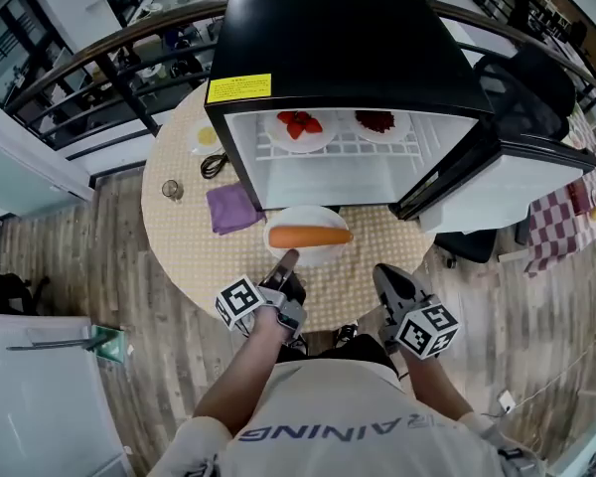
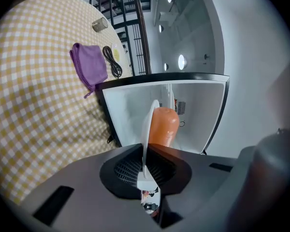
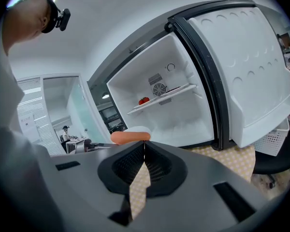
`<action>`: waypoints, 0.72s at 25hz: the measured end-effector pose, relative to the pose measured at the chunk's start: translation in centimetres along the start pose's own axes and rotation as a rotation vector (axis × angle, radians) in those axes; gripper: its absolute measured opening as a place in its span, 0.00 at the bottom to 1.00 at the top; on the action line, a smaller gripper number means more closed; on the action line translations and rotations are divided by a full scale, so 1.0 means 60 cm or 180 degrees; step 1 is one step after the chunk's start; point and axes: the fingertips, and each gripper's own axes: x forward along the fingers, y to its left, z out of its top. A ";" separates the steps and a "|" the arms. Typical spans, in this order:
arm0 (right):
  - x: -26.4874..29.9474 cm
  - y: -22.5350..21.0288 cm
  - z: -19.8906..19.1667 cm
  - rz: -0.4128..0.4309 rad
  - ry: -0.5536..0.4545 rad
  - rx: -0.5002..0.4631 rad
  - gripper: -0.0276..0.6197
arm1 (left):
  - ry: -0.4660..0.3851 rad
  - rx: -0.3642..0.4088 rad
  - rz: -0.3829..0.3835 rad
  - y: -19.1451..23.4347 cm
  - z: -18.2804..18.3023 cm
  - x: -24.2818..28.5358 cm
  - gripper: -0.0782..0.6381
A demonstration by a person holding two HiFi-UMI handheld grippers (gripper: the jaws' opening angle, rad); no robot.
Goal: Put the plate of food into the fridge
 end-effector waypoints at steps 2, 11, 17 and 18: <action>0.003 -0.010 0.003 0.0060 0.0047 -0.0016 0.08 | -0.0155 -0.0052 0.0002 0.003 0.005 0.021 0.14; 0.019 -0.047 -0.005 0.0247 0.0264 0.0004 0.08 | -0.0606 -0.0202 0.0125 0.041 0.049 0.122 0.14; 0.029 -0.055 -0.016 0.0326 0.0382 0.0021 0.08 | -0.0922 -0.0193 0.0246 0.072 0.095 0.188 0.15; 0.030 -0.057 -0.017 0.0332 0.0393 0.0025 0.08 | -0.0950 -0.0206 0.0275 0.078 0.100 0.196 0.15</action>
